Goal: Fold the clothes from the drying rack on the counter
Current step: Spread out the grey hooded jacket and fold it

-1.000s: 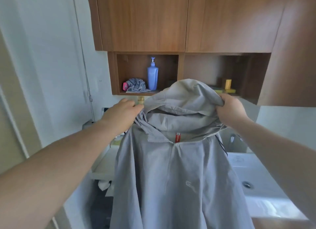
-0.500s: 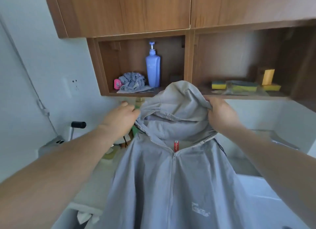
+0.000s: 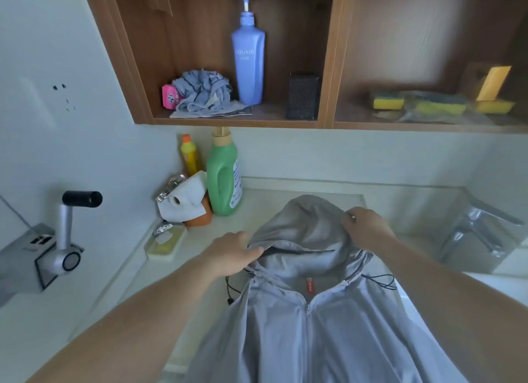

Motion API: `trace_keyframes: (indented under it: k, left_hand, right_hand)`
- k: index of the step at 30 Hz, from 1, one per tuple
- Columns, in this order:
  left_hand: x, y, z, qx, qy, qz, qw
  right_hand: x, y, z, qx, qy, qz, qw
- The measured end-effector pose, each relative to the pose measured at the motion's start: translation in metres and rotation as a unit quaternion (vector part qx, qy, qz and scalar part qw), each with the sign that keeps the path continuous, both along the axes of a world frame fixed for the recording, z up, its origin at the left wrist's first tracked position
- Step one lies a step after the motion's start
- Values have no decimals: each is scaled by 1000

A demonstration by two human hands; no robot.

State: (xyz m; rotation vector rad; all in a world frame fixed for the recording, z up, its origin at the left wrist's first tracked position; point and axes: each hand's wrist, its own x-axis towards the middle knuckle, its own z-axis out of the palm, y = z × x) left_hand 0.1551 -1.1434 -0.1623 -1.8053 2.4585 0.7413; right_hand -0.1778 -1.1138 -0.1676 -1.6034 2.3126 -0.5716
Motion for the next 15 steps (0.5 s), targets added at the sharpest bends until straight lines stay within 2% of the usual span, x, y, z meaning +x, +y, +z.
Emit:
trace_keyframes:
  k: [4, 6, 7, 8, 9, 10, 11, 12, 13, 15]
  left_hand:
    - [-7, 7, -28, 132, 32, 105, 985]
    - [-13, 16, -33, 181, -6, 99, 978]
    - [-17, 20, -36, 193, -44, 79, 977]
    - [-16, 20, -36, 196, -76, 67, 975]
    - [-16, 20, -38, 206, -101, 58, 972]
    - [-16, 19, -39, 220, -125, 53, 966]
    - [-16, 19, -40, 222, -150, 44, 962]
    - [-16, 19, -39, 214, -182, 32, 959]
    - [-17, 21, -37, 199, -210, 20, 957]
    - [-20, 21, -34, 151, -253, -3, 956]
  right_hand:
    - [2, 10, -34, 76, -36, -66, 994]
    - [-1, 21, -46, 128, 2, -57, 990]
    - [-9, 26, -57, 122, 53, -25, 991]
    - [-17, 27, -72, 166, -14, -13, 986]
    - [-29, 27, -86, 162, -4, 54, 985]
    - [-34, 32, -92, 111, 53, 86, 989]
    - [-38, 43, -90, 179, -10, 45, 983]
    - [-34, 53, -82, 295, -4, -8, 955]
    - [-37, 63, -77, 264, 77, 32, 961]
    - [-41, 73, -81, 309, 55, 55, 948]
